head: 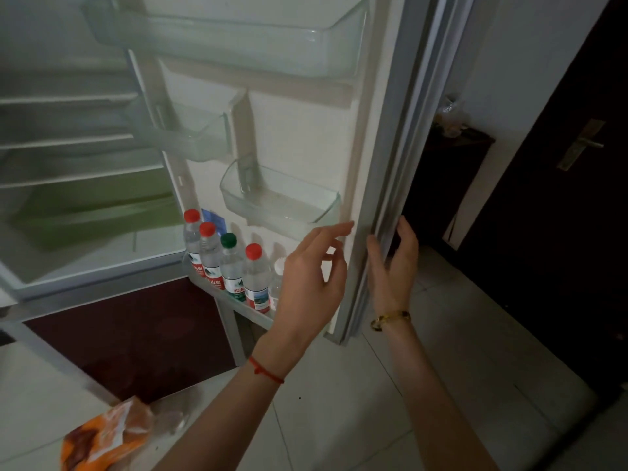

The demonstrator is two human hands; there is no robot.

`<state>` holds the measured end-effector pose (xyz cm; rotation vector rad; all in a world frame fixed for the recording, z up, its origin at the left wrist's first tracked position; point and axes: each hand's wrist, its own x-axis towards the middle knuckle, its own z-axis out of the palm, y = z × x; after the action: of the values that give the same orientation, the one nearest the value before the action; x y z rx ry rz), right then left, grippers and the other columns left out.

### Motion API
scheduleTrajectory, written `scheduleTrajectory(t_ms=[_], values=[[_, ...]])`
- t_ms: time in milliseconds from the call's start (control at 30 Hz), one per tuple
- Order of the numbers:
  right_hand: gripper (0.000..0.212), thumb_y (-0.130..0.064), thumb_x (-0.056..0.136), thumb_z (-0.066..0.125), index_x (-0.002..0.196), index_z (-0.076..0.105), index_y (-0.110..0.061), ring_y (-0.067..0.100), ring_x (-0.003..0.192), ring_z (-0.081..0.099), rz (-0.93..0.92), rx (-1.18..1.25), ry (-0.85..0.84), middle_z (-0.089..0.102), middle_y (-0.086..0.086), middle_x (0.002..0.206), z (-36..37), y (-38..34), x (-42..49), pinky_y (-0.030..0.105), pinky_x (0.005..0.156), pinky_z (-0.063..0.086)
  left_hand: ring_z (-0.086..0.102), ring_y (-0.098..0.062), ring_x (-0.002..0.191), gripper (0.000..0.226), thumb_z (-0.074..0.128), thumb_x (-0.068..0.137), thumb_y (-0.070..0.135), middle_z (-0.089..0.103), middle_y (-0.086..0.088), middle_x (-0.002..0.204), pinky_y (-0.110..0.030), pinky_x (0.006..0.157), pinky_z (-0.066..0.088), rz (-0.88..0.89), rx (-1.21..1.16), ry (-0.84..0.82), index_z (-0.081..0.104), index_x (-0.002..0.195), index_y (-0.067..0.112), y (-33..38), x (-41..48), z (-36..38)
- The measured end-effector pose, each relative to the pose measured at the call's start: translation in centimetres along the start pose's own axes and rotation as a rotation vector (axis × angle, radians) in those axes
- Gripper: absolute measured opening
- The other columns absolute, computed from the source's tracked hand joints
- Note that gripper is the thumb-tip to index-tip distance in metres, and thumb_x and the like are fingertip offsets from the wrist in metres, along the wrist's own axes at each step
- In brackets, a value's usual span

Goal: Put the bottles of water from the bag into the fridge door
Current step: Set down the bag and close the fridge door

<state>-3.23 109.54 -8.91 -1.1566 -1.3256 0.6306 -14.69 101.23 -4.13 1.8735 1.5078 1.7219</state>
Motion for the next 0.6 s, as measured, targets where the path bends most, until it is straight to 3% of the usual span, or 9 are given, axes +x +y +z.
scheduleTrajectory(t_ms=[100,200,267,367,467,600], values=[[0.062,-0.037,0.091,0.058,0.146,0.036,-0.018,0.003,0.133,0.040,-0.024,0.043,0.030,0.043,-0.007,0.145,0.2,-0.7,-2.6,0.002,0.104,0.028,0.064,-0.006,0.103,0.040,0.050,0.091,0.001,0.067,0.000,0.118,-0.017,0.088,0.053,-0.015,0.004,-0.016,0.063,0.127,0.013,0.5,-1.4,-1.1],[0.056,-0.035,0.089,0.057,0.140,0.043,-0.017,-0.010,0.124,0.043,-0.052,0.055,0.074,0.047,-0.010,0.135,0.5,-1.6,-5.2,-0.002,0.099,0.029,0.063,-0.003,0.103,0.040,0.050,0.092,0.002,0.066,0.001,0.117,-0.017,0.088,0.052,-0.029,-0.001,-0.006,0.063,0.127,0.014,1.1,-2.7,-2.4],[0.051,-0.033,0.088,0.057,0.135,0.047,-0.016,-0.011,0.120,0.046,-0.068,0.073,0.102,0.049,-0.011,0.129,0.4,-2.1,-6.7,-0.001,0.098,0.032,0.062,-0.004,0.104,0.040,0.050,0.091,0.001,0.066,0.001,0.117,-0.019,0.088,0.053,-0.034,-0.010,0.008,0.063,0.127,0.013,1.4,-3.6,-3.2],[0.043,-0.028,0.087,0.057,0.128,0.054,-0.014,0.008,0.118,0.054,-0.085,0.091,0.110,0.053,-0.015,0.120,0.1,-3.0,-8.4,0.012,0.101,0.041,0.063,-0.005,0.104,0.039,0.051,0.091,-0.001,0.067,0.002,0.115,-0.019,0.088,0.053,-0.034,-0.011,0.045,0.064,0.125,0.012,1.8,-5.0,-4.5],[0.033,-0.021,0.087,0.057,0.118,0.060,-0.009,0.011,0.108,0.057,-0.116,0.088,0.084,0.055,-0.015,0.110,-0.1,-4.1,-9.9,0.025,0.096,0.047,0.063,-0.008,0.102,0.038,0.052,0.090,-0.002,0.067,0.002,0.112,-0.020,0.087,0.053,-0.036,-0.011,0.081,0.065,0.123,0.012,2.2,-6.4,-5.9],[0.023,-0.022,0.089,0.055,0.104,0.063,-0.006,0.003,0.100,0.057,-0.182,0.095,0.048,0.061,-0.009,0.103,0.1,-5.4,-12.1,0.018,0.091,0.046,0.064,-0.008,0.099,0.036,0.053,0.091,0.001,0.067,0.003,0.108,-0.021,0.085,0.053,-0.040,-0.007,0.125,0.066,0.122,0.014,2.6,-8.4,-7.7]])
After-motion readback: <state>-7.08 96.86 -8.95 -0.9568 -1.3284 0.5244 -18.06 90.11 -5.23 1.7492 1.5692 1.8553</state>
